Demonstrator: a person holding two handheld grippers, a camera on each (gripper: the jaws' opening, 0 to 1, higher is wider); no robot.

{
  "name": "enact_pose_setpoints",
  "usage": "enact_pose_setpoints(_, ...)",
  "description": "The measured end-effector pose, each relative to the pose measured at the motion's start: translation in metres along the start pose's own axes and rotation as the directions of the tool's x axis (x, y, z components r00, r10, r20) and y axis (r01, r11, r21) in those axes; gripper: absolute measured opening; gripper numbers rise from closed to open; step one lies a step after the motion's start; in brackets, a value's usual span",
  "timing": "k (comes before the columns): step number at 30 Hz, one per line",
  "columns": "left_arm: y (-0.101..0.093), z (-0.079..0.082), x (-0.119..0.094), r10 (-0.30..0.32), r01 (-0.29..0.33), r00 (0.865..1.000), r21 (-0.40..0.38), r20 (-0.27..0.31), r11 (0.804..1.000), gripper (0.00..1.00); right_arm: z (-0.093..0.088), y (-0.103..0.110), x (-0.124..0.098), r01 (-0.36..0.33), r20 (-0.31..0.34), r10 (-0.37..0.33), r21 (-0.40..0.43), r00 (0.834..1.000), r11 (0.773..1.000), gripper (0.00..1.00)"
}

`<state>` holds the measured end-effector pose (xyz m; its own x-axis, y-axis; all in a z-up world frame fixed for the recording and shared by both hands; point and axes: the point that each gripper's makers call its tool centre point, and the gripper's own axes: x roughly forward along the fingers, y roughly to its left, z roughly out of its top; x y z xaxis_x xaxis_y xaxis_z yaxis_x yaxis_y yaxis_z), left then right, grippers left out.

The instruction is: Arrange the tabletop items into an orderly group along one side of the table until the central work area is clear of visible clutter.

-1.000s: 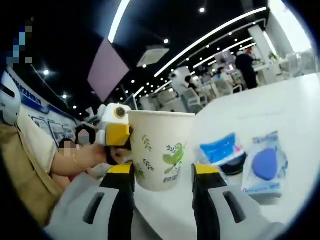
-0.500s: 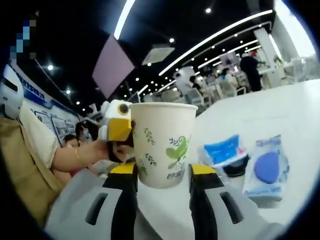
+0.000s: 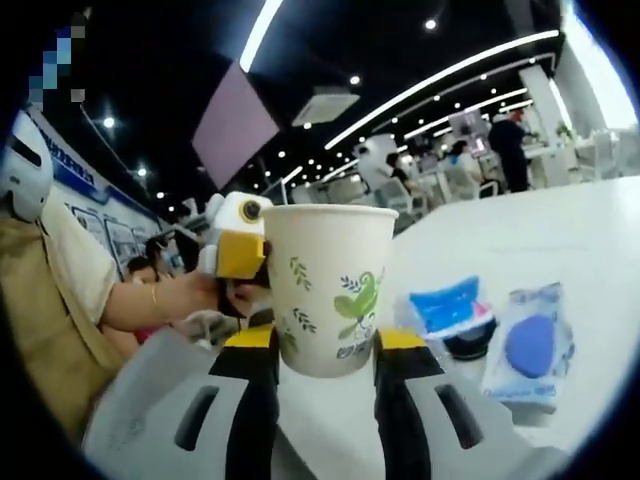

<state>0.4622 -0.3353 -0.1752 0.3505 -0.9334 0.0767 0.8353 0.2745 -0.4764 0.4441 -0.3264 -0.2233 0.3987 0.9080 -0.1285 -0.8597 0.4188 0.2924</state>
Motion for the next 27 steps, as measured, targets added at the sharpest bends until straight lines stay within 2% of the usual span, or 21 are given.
enact_pose_setpoints(3, 0.002, 0.000, 0.000, 0.017, -0.017, 1.000, -0.008, -0.009, 1.000, 0.40, 0.003, -0.007, -0.002, 0.046, 0.002, -0.046, -0.078, 0.999, 0.996, 0.36)
enact_pose_setpoints(4, 0.005, -0.001, 0.000, 0.039, -0.040, 0.999, -0.025, -0.015, 0.999, 0.42, 0.004, -0.008, -0.002, 0.055, 0.007, -0.054, -0.092, 0.999, 0.994, 0.36)
enact_pose_setpoints(7, 0.013, -0.001, -0.001, 0.090, -0.089, 0.995, 0.032, -0.031, 0.996, 0.48, 0.009, -0.015, -0.004, 0.097, 0.027, -0.095, -0.108, 0.995, 0.989, 0.36)
enact_pose_setpoints(10, 0.015, -0.002, 0.000, 0.115, -0.114, 0.992, 0.032, -0.041, 0.993, 0.54, 0.010, -0.032, -0.010, 0.194, 0.020, -0.194, -0.197, 0.981, 0.961, 0.36)
enact_pose_setpoints(13, 0.019, -0.002, 0.000, 0.162, -0.159, 0.985, 0.058, -0.053, 0.986, 0.56, 0.011, -0.038, -0.012, 0.232, 0.021, -0.234, -0.246, 0.972, 0.941, 0.36)
enact_pose_setpoints(16, 0.023, -0.002, 0.002, 0.217, -0.210, 0.974, 0.089, -0.071, 0.974, 0.55, 0.010, -0.041, -0.013, 0.255, 0.016, -0.261, -0.285, 0.965, 0.924, 0.36)
enact_pose_setpoints(19, 0.018, 0.004, 0.008, 0.220, -0.216, 0.974, 0.070, -0.049, 0.974, 0.54, 0.012, -0.042, -0.014, 0.269, 0.019, -0.278, -0.322, 0.960, 0.908, 0.36)
enact_pose_setpoints(21, 0.016, 0.005, 0.010, 0.226, -0.223, 0.973, 0.067, -0.046, 0.972, 0.54, 0.012, -0.044, -0.014, 0.274, 0.019, -0.284, -0.326, 0.959, 0.905, 0.36)
enact_pose_setpoints(24, 0.019, 0.000, 0.013, 0.269, -0.263, 0.960, 0.083, -0.073, 0.961, 0.54, 0.013, -0.045, -0.015, 0.280, 0.025, -0.288, -0.332, 0.957, 0.901, 0.36)
enact_pose_setpoints(27, 0.020, 0.000, 0.017, 0.300, -0.293, 0.952, 0.092, -0.067, 0.952, 0.53, 0.012, -0.045, -0.014, 0.284, 0.020, -0.297, -0.359, 0.955, 0.889, 0.36)
